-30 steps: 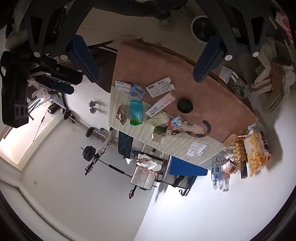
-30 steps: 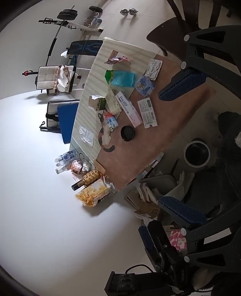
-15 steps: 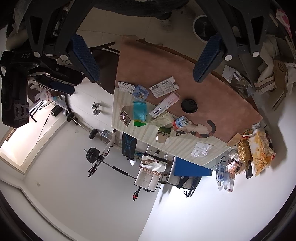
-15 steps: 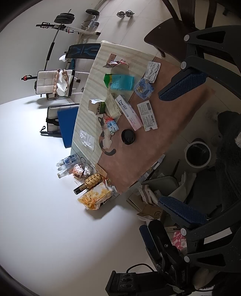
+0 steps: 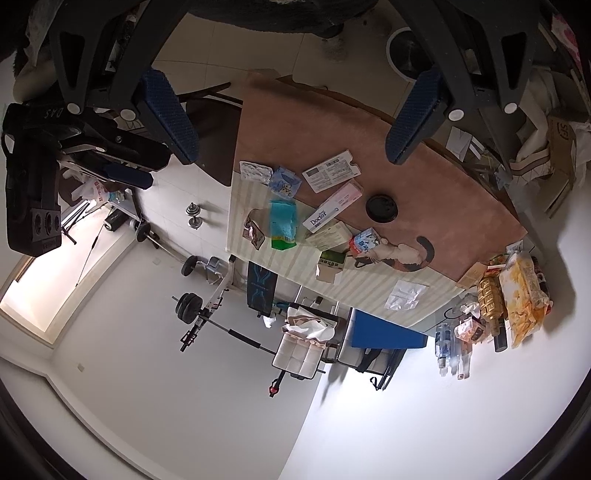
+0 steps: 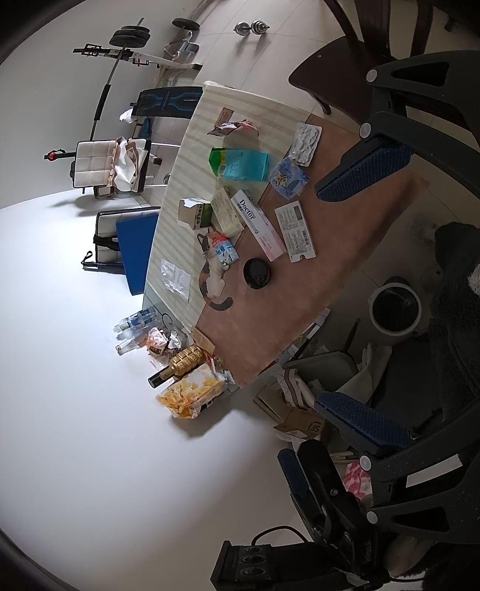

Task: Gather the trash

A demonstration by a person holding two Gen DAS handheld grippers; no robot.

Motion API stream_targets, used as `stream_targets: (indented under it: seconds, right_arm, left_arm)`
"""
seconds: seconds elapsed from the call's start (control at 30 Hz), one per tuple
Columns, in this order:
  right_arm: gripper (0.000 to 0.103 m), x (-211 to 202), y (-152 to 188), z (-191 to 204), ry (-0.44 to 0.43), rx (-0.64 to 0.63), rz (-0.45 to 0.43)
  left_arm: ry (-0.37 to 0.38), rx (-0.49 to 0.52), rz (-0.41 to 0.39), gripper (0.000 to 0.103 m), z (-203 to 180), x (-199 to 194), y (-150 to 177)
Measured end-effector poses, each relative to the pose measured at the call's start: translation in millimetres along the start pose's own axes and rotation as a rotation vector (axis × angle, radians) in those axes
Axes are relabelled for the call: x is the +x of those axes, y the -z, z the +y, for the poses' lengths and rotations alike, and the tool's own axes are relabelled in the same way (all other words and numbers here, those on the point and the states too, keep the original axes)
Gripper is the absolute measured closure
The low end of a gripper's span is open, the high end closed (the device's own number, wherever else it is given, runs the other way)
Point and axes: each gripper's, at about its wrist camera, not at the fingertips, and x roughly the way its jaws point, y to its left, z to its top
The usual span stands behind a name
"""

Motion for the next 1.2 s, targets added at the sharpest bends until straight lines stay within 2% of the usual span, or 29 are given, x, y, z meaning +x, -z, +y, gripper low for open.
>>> stream_targets:
  seconds: [1.2]
  right_arm:
    - [0.000,-7.0,-5.0,-1.1,-0.001,-0.004,-0.009]
  left_arm:
    - [0.000,0.005,-0.004,0.000,-7.7,-0.5,-4.2]
